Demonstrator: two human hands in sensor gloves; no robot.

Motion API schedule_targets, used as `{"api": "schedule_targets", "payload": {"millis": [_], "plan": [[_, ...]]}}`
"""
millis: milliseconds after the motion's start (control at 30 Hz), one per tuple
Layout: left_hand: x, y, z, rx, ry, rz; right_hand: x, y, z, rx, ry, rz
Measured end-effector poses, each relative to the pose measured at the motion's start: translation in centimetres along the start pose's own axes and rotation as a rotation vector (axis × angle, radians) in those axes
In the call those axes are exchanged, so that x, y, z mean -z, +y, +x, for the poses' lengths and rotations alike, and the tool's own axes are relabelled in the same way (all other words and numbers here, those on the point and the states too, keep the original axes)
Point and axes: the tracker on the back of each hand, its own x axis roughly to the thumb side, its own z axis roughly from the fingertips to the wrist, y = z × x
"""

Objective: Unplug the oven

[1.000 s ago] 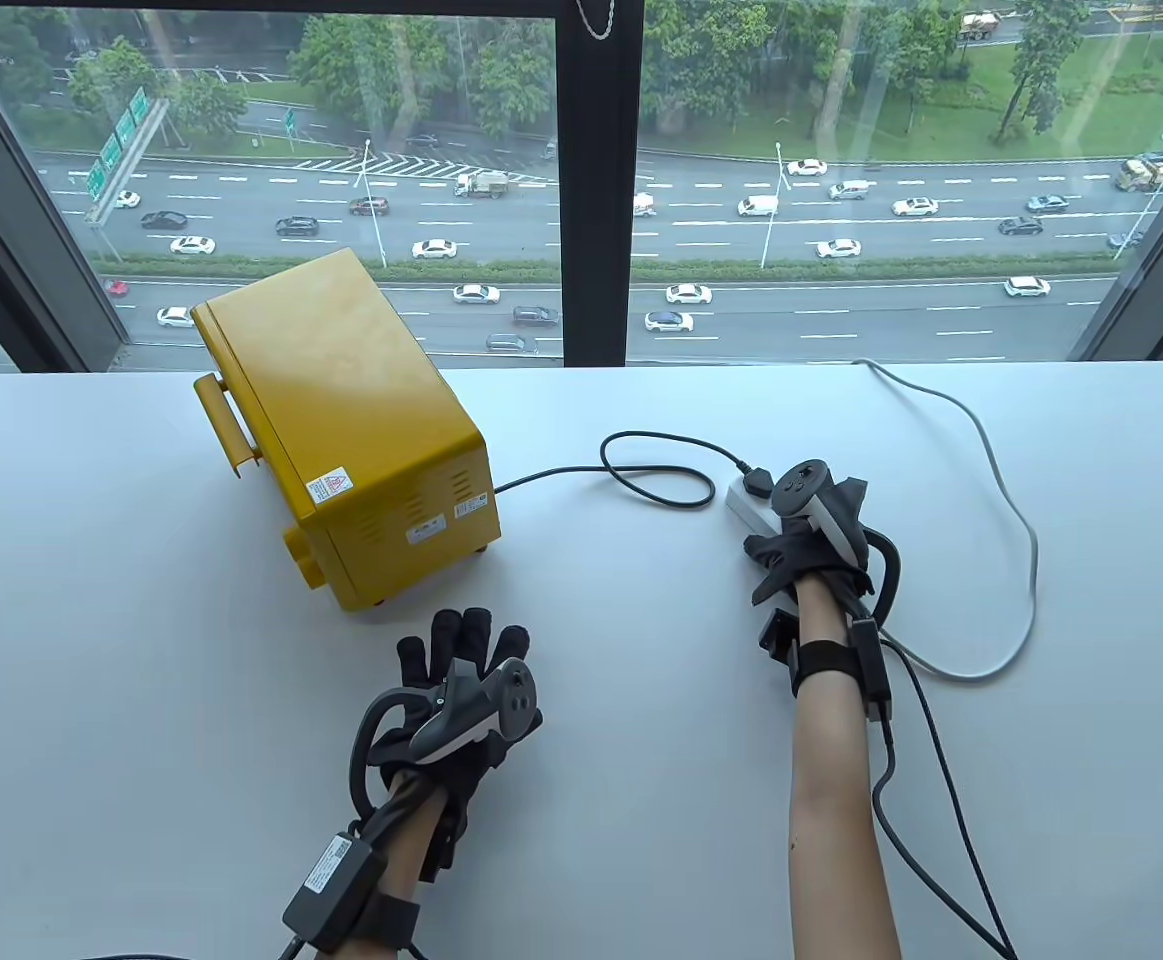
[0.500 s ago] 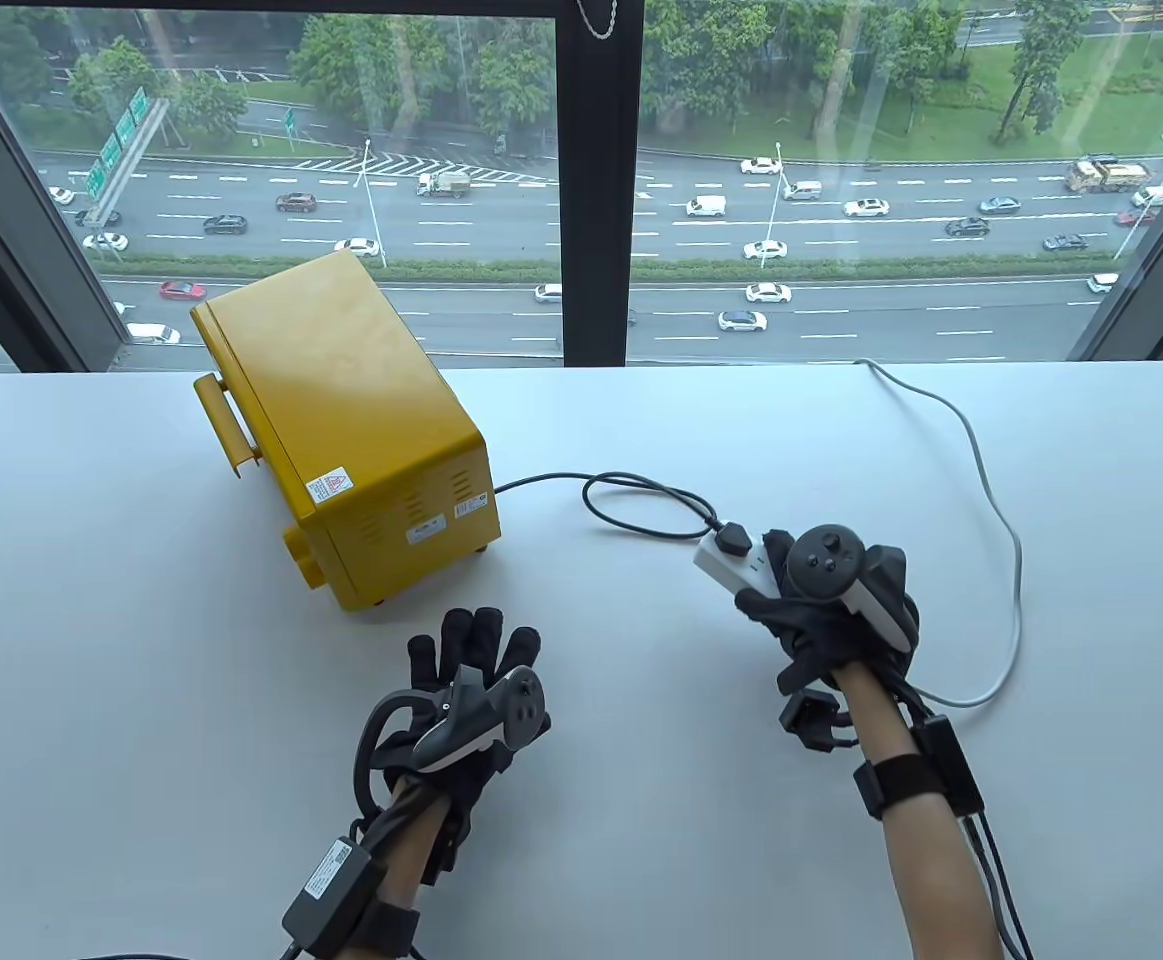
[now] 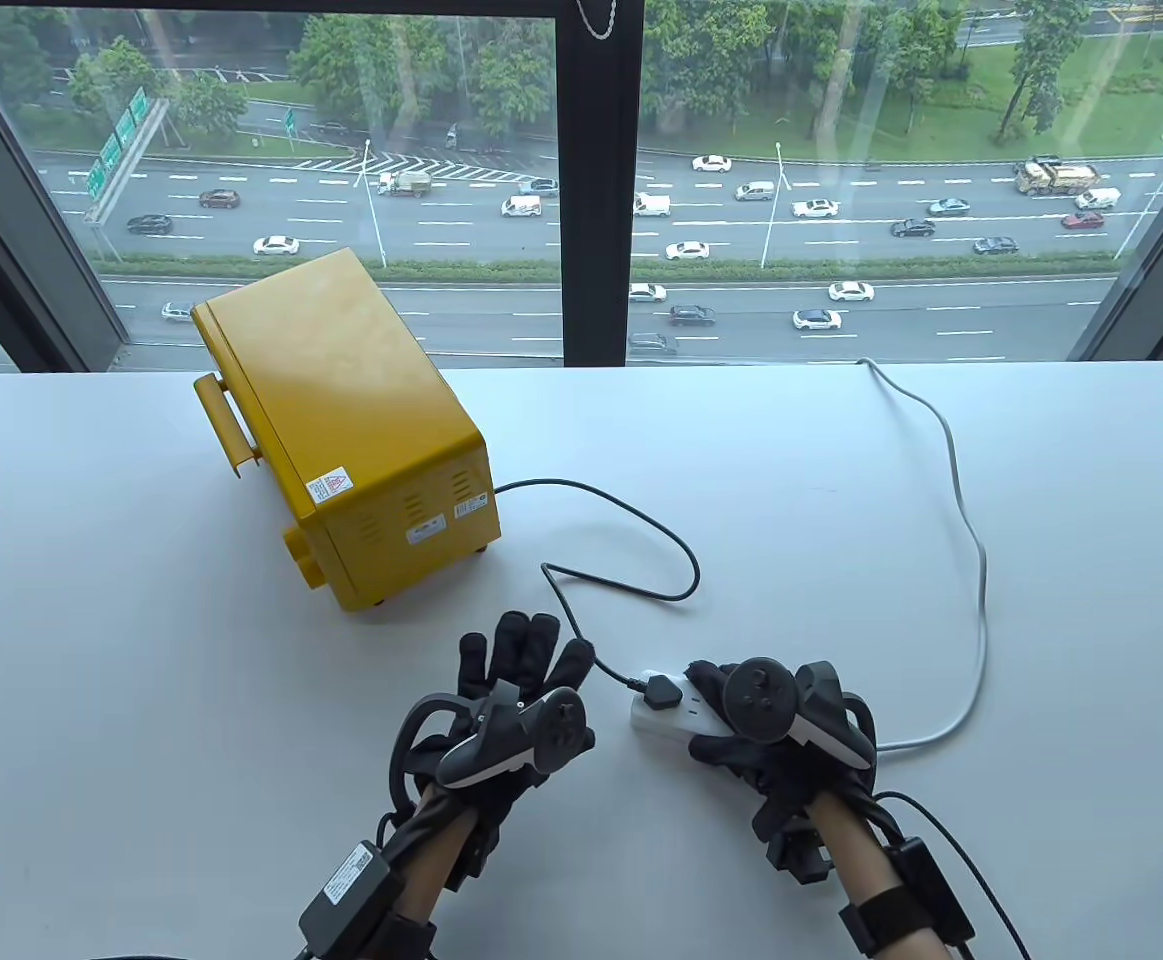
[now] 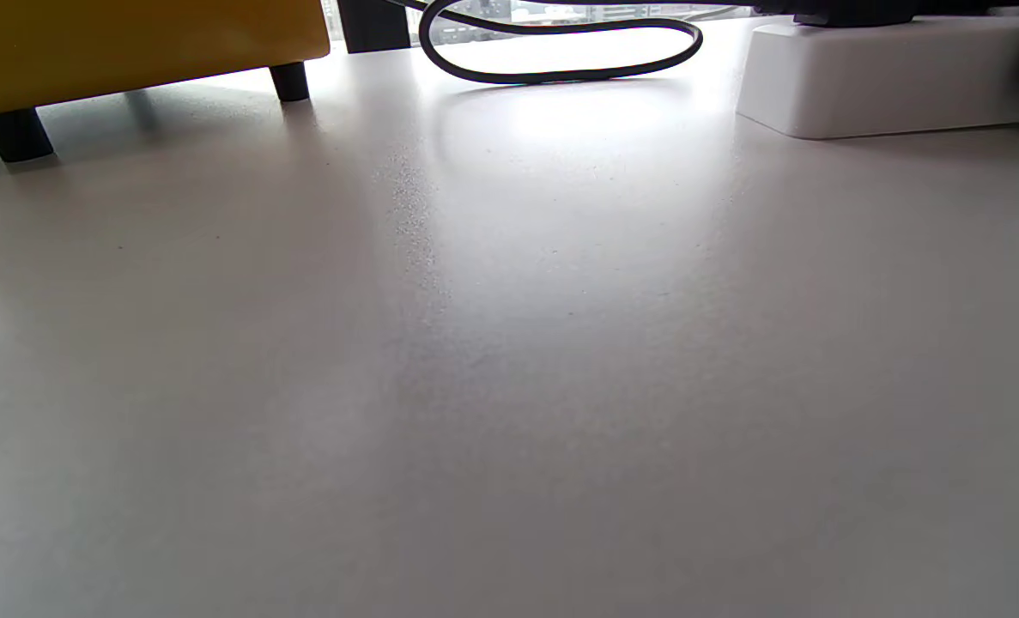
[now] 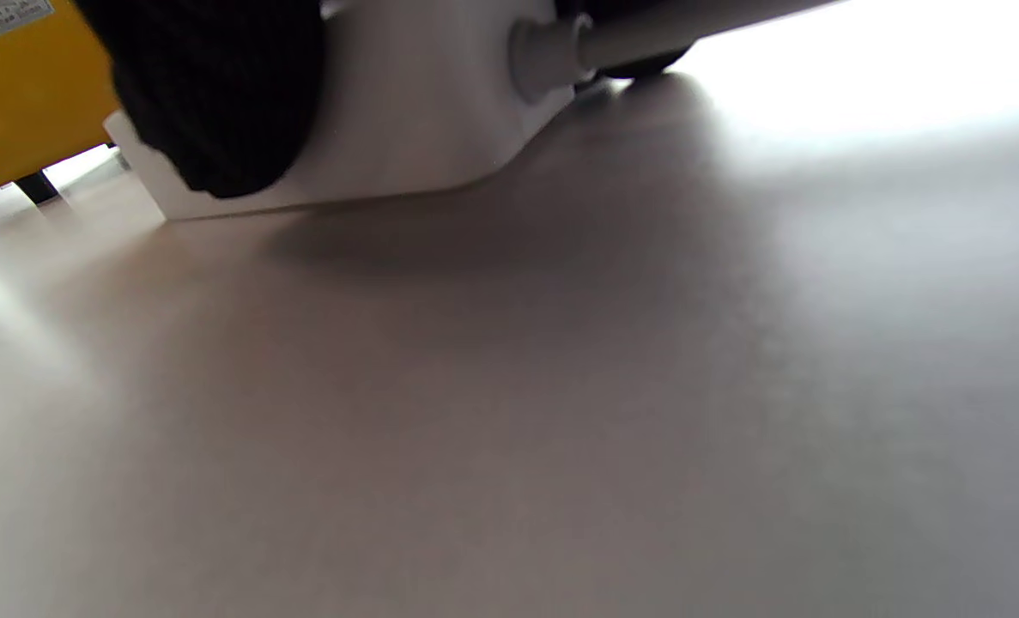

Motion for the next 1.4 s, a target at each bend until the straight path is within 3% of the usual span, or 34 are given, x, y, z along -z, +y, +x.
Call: {"api": "schedule_targets", "payload": {"millis": [100,333,433,533,600,833,900,933,967,1067,1167,1400], "plan": [[1.7,1.0,1.9,0.022,-0.057,-0.004,0.1,-0.1,-0.2,0.023,0.001,0.015],[6.3,2.3,4.8,0.119,-0.06,-0.06,0.4,-0.1,-1.2,0.116,0.019,0.029],[7.3,1.9,5.3,0.056,-0.083,-0.092,0.5,-0.1,-1.3,0.112,0.014,0.026],[7.6,2.0,5.1,-0.005,-0.095,0.018,0.7,-0.2,-1.5,0.118,0.024,0.049],[7.6,2.0,4.8,-0.073,-0.114,0.013,0.7,-0.1,-1.4,0.115,0.027,0.05],[7.0,2.2,5.1,-0.068,-0.134,0.033,0.7,-0.2,-1.2,0.084,0.018,0.044],[6.1,3.6,4.0,-0.174,-0.119,0.109,0.6,-0.2,-1.2,0.086,0.021,0.047],[5.3,5.0,2.9,-0.324,-0.129,0.176,0.6,-0.1,-1.2,0.078,0.021,0.04],[4.6,5.9,2.3,-0.382,-0.12,0.165,0.5,-0.1,-1.1,0.074,0.021,0.035],[1.9,7.4,0.3,-0.218,-0.036,0.134,0.5,-0.2,-1.0,0.075,0.033,0.041],[0.7,6.2,-1.0,-0.077,0.018,0.129,0.6,-0.2,-1.0,0.066,0.035,0.047],[1.0,1.2,-2.2,0.058,0.093,-0.034,0.5,-0.2,-0.7,0.031,0.04,0.038]]}}
